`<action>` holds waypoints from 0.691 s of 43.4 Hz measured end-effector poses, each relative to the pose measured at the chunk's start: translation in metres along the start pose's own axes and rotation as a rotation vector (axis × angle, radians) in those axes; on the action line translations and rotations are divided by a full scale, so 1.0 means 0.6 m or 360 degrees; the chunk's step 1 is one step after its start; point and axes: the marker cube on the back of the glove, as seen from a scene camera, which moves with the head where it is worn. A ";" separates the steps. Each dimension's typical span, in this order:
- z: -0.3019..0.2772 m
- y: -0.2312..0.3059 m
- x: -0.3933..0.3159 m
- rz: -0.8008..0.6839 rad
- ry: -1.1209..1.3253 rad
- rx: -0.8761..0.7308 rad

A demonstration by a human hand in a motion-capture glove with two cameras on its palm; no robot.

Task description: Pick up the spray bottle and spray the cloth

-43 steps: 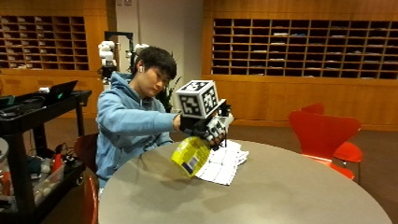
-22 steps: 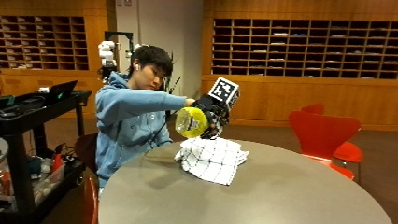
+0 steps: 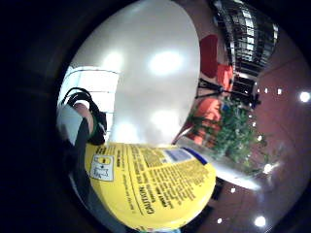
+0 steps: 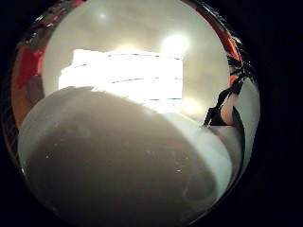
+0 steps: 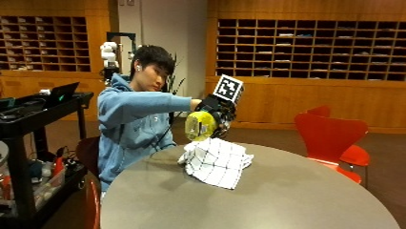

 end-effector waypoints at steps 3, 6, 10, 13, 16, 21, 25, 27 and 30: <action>-0.017 0.000 0.026 0.0101 0.0069 0.0142; -0.046 -0.003 0.030 0.0150 -0.0064 0.0357; -0.091 -0.008 0.006 0.0148 -0.0453 0.0682; -0.117 -0.012 -0.018 0.0104 -0.0755 0.0899; -0.133 -0.020 -0.042 0.0066 -0.1032 0.1065; -0.151 -0.048 -0.078 -0.0039 -0.1595 0.1284; -0.149 -0.085 -0.124 -0.0084 -0.1924 0.1391; -0.143 -0.106 -0.144 -0.0084 -0.2028 0.1429; -0.125 -0.139 -0.167 -0.0057 -0.2127 0.1483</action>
